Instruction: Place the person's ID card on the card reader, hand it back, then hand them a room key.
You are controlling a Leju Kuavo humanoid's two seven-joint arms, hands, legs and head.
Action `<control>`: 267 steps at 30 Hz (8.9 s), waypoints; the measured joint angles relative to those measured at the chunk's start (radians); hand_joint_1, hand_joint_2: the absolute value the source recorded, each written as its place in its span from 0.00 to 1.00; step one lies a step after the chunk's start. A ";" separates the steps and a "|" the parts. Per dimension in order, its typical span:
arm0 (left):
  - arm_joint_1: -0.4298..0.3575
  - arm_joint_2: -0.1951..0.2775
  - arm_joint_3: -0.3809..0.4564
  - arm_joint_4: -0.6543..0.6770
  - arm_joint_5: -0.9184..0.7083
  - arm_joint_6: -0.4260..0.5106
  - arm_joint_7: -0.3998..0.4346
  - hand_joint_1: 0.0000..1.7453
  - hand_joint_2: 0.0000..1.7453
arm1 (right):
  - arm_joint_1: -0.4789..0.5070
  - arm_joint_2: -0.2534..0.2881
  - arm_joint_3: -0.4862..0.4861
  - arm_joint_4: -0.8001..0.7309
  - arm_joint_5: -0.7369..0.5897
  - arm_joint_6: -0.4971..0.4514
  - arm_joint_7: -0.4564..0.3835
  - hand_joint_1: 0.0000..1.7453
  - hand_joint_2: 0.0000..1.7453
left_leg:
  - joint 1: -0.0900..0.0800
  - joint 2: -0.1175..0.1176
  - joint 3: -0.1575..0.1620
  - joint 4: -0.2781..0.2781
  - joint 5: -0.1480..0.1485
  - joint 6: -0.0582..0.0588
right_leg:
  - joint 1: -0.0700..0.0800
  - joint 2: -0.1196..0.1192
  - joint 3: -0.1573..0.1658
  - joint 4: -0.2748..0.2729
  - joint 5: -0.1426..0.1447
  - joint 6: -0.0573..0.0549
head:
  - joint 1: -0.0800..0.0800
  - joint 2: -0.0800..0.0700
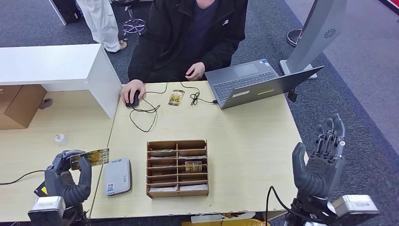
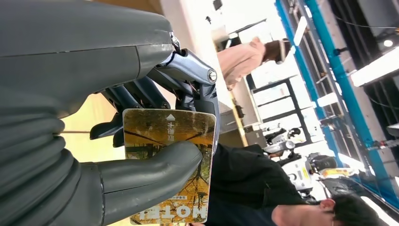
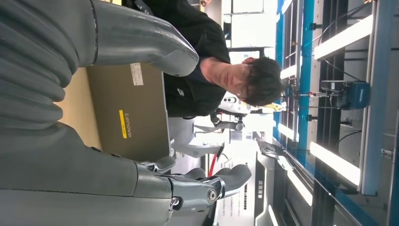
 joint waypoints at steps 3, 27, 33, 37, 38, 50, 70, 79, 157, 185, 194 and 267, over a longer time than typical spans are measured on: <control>0.024 -0.027 0.040 -0.002 0.048 -0.050 -0.014 1.00 1.00 | 0.010 0.001 -0.007 -0.007 0.000 0.000 0.000 0.00 1.00 | 0.000 0.000 0.000 0.000 0.000 0.000 | 0.000 0.000 0.000 0.000 0.000 0.000 | 0.000 0.000; 0.010 -0.180 0.339 0.145 0.079 -0.164 -0.017 1.00 1.00 | 0.020 0.008 -0.015 -0.008 0.002 0.006 0.006 0.00 1.00 | 0.000 0.000 0.000 0.000 0.000 0.000 | 0.000 0.000 0.000 0.000 0.000 0.000 | 0.000 0.000; -0.006 -0.194 0.370 0.193 0.068 -0.185 -0.015 1.00 1.00 | 0.020 0.008 -0.015 -0.008 0.006 0.003 0.014 0.00 1.00 | 0.000 0.000 0.000 0.000 0.000 0.000 | 0.000 0.000 0.000 0.000 0.000 0.000 | 0.000 0.000; -0.008 -0.195 0.373 0.216 -0.006 -0.170 -0.015 1.00 1.00 | 0.020 0.008 -0.015 -0.007 0.008 0.005 0.016 0.00 1.00 | 0.000 0.000 0.000 0.000 0.000 0.000 | 0.000 0.000 0.000 0.000 0.000 0.000 | 0.000 0.000; -0.010 -0.196 0.373 0.222 -0.016 -0.170 -0.013 1.00 1.00 | 0.019 0.008 -0.015 -0.006 0.008 0.007 0.016 0.00 1.00 | 0.000 0.000 0.000 0.000 0.000 0.000 | 0.000 0.000 0.000 0.000 0.000 0.000 | 0.000 0.000; -0.050 -0.199 0.351 0.320 0.007 -0.218 0.015 1.00 1.00 | -0.004 0.008 -0.013 0.018 0.002 0.020 0.023 0.00 1.00 | 0.000 0.000 0.001 0.000 0.000 0.000 | 0.000 0.000 0.000 0.000 0.000 0.000 | 0.000 0.000; -0.081 -0.175 0.326 0.434 0.065 -0.206 0.099 1.00 1.00 | -0.020 0.008 -0.012 0.044 -0.010 0.018 0.033 0.00 1.00 | 0.000 0.000 0.000 0.000 0.000 0.000 | 0.000 0.000 0.000 0.000 0.000 0.000 | 0.000 0.000; -0.092 -0.165 0.327 0.485 0.066 -0.197 0.116 1.00 1.00 | -0.023 0.008 -0.012 0.049 -0.016 0.018 0.033 0.00 1.00 | 0.000 0.000 0.000 0.000 0.000 0.000 | 0.000 0.000 0.000 0.000 0.000 0.000 | 0.000 0.000; -0.170 -0.148 0.199 0.680 -0.162 0.048 0.217 1.00 1.00 | -0.038 0.008 0.010 0.078 -0.022 0.018 0.054 0.00 1.00 | 0.000 0.000 0.004 0.000 0.000 0.000 | 0.000 -0.001 0.004 0.000 0.000 0.000 | 0.000 0.000; -0.143 -0.130 0.130 0.519 0.069 -0.145 0.148 1.00 1.00 | -0.041 0.008 0.010 0.078 -0.007 0.013 0.051 0.00 1.00 | 0.000 -0.001 0.005 0.000 0.000 0.000 | 0.000 -0.002 0.006 0.000 0.000 0.000 | 0.000 0.000; -0.173 -0.066 0.030 0.294 0.120 -0.143 0.106 1.00 1.00 | -0.048 0.008 0.011 0.091 -0.009 0.025 0.034 0.00 1.00 | 0.000 -0.001 0.005 0.000 0.001 0.000 | 0.000 -0.002 0.005 0.000 0.000 0.000 | 0.000 0.000; -0.870 0.227 -0.495 0.624 -1.175 0.045 0.555 0.00 1.00 | -0.215 0.009 0.150 0.257 -0.079 0.116 0.039 0.00 1.00 | 0.000 0.000 0.004 0.000 0.004 -0.003 | 0.001 0.000 0.003 0.001 0.003 -0.003 | 0.000 0.000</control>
